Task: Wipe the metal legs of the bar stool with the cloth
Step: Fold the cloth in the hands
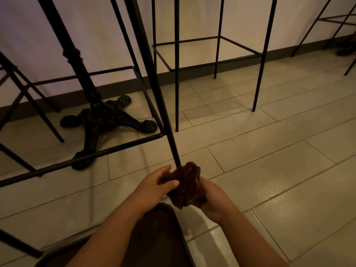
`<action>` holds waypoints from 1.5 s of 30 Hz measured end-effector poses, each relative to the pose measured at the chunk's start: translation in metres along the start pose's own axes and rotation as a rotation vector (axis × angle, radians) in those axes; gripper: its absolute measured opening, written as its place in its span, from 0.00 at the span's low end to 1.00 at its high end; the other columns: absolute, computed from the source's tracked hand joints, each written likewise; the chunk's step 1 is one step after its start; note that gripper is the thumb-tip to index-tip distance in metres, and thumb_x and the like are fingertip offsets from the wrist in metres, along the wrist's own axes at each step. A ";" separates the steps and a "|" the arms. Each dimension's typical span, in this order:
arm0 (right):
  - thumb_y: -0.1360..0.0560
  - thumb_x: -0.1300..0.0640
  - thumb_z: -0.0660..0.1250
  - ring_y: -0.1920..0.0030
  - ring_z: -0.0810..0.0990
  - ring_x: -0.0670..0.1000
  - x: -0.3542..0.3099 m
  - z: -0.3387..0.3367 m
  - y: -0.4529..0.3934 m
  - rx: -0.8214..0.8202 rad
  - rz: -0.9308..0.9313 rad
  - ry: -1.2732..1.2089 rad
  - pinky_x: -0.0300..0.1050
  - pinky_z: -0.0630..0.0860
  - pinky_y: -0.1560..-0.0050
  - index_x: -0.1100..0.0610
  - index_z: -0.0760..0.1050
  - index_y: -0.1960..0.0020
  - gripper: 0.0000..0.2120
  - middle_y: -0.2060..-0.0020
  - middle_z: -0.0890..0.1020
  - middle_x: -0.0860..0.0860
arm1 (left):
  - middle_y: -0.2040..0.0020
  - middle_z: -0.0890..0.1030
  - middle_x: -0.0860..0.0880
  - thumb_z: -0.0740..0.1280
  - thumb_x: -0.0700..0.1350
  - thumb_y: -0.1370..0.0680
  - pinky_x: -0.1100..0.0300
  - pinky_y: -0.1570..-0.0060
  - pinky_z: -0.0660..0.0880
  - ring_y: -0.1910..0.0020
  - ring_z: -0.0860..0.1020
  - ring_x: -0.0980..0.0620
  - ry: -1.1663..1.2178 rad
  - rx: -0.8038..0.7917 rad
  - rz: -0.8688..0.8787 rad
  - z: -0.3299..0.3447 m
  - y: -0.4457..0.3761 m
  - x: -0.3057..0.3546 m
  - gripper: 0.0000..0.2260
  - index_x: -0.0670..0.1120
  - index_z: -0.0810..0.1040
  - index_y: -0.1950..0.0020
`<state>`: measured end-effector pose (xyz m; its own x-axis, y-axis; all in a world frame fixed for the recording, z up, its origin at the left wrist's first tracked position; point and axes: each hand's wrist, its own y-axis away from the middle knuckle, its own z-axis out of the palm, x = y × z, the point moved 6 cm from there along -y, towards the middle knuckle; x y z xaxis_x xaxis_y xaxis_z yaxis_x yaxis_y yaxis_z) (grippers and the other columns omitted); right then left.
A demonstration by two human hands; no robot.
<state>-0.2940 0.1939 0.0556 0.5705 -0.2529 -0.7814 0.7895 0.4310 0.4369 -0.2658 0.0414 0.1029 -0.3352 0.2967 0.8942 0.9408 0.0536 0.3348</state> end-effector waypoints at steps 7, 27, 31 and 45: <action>0.23 0.56 0.62 0.53 0.83 0.59 -0.010 0.019 0.009 0.006 -0.019 -0.021 0.49 0.81 0.59 0.64 0.78 0.42 0.14 0.50 0.82 0.65 | 0.52 0.82 0.52 0.75 0.43 0.30 0.70 0.67 0.76 0.58 0.82 0.58 0.154 0.035 -0.020 -0.008 0.008 0.018 0.19 0.52 0.77 0.41; 0.24 0.53 0.67 0.52 0.84 0.48 -0.066 0.068 0.052 0.081 -0.450 0.284 0.40 0.80 0.58 0.51 0.80 0.47 0.07 0.54 0.85 0.51 | 0.45 0.82 0.49 0.69 0.58 0.29 0.52 0.42 0.75 0.44 0.78 0.50 0.389 0.119 0.014 -0.039 0.052 0.038 0.17 0.54 0.78 0.43; 0.26 0.52 0.68 0.56 0.83 0.42 -0.097 0.114 0.077 -0.050 -0.590 0.631 0.35 0.80 0.60 0.44 0.81 0.52 0.05 0.58 0.85 0.44 | 0.49 0.83 0.53 0.78 0.61 0.43 0.59 0.48 0.76 0.47 0.80 0.54 0.269 0.084 0.134 -0.051 0.068 0.057 0.28 0.57 0.80 0.46; 0.39 0.33 0.69 0.49 0.79 0.38 -0.133 0.184 0.127 -0.081 -0.718 0.594 0.30 0.77 0.62 0.39 0.64 0.35 0.35 0.41 0.74 0.41 | 0.55 0.85 0.49 0.72 0.51 0.30 0.61 0.56 0.80 0.54 0.83 0.52 0.392 0.355 0.247 -0.142 0.150 0.110 0.11 0.50 0.81 0.49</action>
<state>-0.2278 0.1227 0.2974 -0.2750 -0.0073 -0.9614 0.8771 0.4076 -0.2540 -0.1686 -0.0532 0.2941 -0.0343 -0.0309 0.9989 0.9305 0.3638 0.0432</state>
